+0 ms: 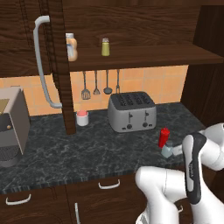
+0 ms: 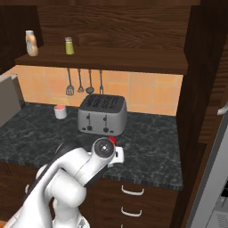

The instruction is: Put the shaker and condiment bottle from the counter next to their counterparts in the cabinet.

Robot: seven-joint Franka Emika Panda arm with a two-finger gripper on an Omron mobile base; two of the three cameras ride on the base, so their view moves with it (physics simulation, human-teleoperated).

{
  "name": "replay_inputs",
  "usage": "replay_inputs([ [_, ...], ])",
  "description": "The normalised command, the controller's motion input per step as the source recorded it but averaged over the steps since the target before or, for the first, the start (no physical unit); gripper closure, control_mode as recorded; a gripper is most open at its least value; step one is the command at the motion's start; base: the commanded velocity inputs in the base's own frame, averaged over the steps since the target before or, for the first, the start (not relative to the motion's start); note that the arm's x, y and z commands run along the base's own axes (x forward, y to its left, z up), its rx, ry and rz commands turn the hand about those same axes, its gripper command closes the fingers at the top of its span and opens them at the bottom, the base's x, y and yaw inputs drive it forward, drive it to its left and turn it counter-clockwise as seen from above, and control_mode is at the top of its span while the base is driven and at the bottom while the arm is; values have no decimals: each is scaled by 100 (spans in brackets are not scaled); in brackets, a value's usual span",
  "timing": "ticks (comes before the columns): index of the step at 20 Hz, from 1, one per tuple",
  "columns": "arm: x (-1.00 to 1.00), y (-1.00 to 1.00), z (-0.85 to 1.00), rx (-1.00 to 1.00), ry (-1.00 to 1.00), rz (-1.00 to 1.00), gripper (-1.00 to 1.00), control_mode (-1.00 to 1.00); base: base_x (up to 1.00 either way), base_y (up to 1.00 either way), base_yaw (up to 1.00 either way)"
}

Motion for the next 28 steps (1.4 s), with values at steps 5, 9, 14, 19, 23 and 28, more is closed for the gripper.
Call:
replay_inputs([
  [5,0,0,-30,0,-1,0,-100,-100,0,0,0],
  [9,9,0,-34,0,-3,0,-100,-100,0,0,0],
  [14,22,0,-5,0,-2,0,-100,-100,0,0,0],
  [19,22,-2,-8,0,0,0,-100,-100,0,0,0],
  [23,41,0,-16,0,0,0,-100,-100,0,0,0],
  [28,38,0,-32,0,0,0,-100,-100,0,0,0],
])
